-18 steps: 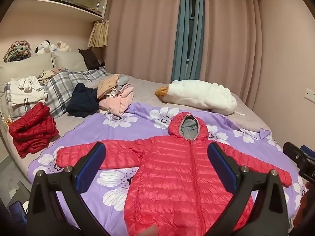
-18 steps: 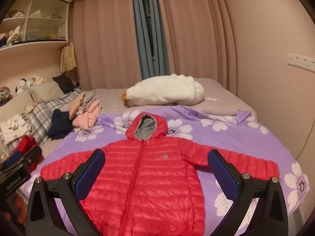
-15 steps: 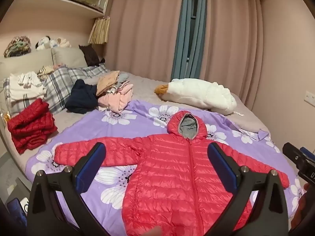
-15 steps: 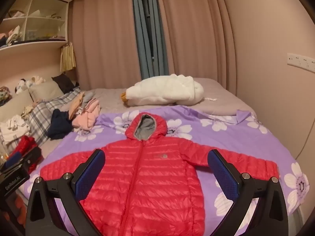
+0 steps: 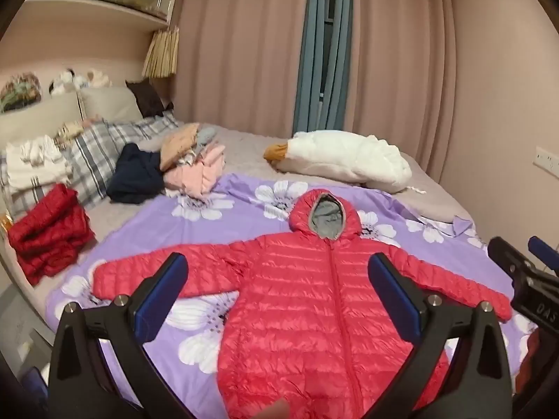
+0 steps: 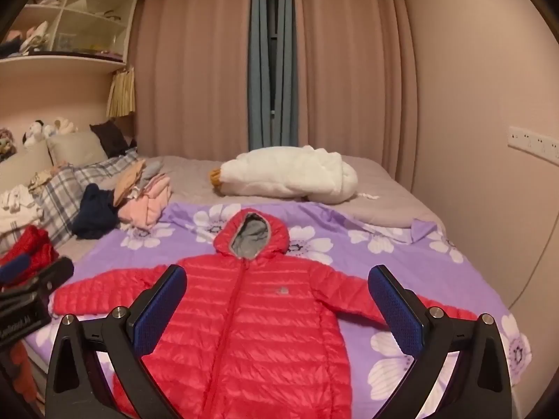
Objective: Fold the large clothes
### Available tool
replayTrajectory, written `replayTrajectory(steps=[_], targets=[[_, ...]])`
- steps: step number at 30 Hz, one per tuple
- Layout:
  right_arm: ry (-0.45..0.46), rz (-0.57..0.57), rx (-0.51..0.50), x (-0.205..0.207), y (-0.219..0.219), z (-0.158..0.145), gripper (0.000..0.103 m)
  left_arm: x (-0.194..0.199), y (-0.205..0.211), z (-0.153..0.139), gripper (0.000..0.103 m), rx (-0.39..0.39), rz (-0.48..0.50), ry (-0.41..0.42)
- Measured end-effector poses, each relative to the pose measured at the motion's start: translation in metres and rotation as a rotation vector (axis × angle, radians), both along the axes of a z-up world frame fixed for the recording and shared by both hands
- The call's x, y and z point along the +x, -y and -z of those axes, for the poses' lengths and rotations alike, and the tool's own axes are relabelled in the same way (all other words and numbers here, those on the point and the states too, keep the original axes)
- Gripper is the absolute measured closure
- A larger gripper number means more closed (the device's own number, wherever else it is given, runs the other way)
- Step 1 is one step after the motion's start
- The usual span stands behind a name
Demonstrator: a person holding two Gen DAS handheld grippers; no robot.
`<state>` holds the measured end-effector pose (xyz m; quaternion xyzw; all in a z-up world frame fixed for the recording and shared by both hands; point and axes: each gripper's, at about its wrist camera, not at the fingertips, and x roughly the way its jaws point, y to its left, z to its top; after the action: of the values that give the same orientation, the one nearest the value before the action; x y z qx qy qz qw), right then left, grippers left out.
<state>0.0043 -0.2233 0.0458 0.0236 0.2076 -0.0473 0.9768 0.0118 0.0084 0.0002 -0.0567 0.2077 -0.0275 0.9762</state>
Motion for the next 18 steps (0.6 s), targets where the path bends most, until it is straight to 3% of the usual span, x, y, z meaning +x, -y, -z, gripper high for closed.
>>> replayTrajectory(steps=[3,6,11,15,18], targets=[[0.010,0.004,0.086,0.002,0.005,0.003,0.000,0.007,-0.007,0.005,0.000,-0.058,0.040,-0.056],[-0.006,-0.018,0.121,0.002,0.003,0.005,0.000,0.007,-0.012,0.000,0.000,-0.106,0.011,-0.044],[-0.018,0.003,0.123,-0.003,0.002,0.008,0.000,0.003,-0.006,-0.004,0.000,-0.061,-0.019,-0.028],[-0.036,-0.010,0.115,-0.002,0.004,0.005,0.000,-0.003,0.000,-0.001,0.000,-0.087,0.064,-0.027],[-0.034,-0.018,0.131,-0.002,0.007,0.004,0.000,-0.004,0.003,0.001,0.000,-0.070,0.071,-0.034]])
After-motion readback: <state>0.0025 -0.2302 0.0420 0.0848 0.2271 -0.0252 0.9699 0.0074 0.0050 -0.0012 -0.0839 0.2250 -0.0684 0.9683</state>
